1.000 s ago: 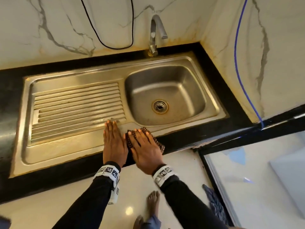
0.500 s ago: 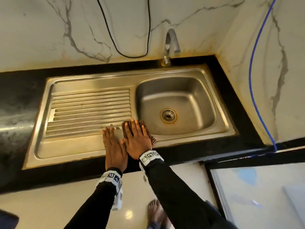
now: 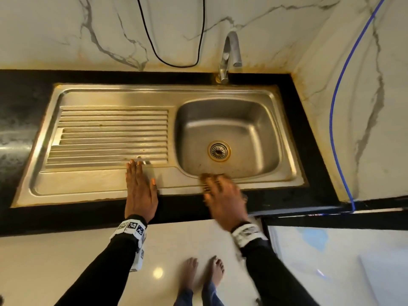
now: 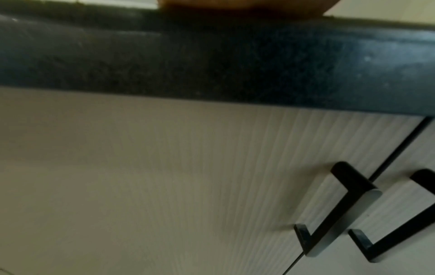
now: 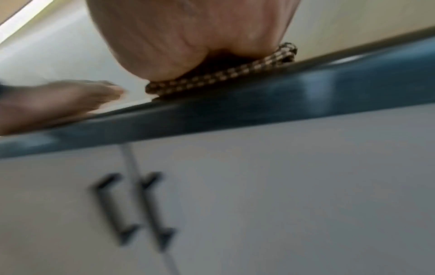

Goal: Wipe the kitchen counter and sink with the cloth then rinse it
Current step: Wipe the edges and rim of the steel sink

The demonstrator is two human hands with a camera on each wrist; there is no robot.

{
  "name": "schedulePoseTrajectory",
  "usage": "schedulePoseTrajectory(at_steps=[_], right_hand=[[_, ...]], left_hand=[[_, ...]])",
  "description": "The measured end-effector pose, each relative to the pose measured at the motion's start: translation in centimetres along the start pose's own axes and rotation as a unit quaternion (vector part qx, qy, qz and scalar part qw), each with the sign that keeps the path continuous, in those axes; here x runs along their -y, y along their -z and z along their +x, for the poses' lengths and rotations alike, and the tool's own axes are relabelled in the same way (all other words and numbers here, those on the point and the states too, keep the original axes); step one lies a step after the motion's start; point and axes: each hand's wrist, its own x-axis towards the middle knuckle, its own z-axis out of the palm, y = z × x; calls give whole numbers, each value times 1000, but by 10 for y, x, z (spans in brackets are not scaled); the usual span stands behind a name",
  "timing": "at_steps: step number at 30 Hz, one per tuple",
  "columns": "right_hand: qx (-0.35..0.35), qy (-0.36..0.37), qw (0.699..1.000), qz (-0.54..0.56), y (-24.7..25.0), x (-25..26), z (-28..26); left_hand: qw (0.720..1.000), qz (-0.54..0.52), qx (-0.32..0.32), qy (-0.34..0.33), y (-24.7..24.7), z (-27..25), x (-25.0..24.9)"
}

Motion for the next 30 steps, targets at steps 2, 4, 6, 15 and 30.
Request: schedulePoseTrajectory(at_steps=[2,4,6,15,30], right_hand=[[-47,-129,991,2,24,-79,-12],[-72,-236,969,2,37,-132,-21],[-68,-260,963,-33,32,-117,-22],[33,93,995,10,-33,119,49],[12,-226,974,-33,33,-168,-30]], left_hand=[[1000,10,8,4,-1,0,0],[999,26,18,6,-2,1,-4],[999,36,27,6,-2,1,-6],[1000,5,15,24,2,4,-3],[999,20,32,8,-1,2,-3]])
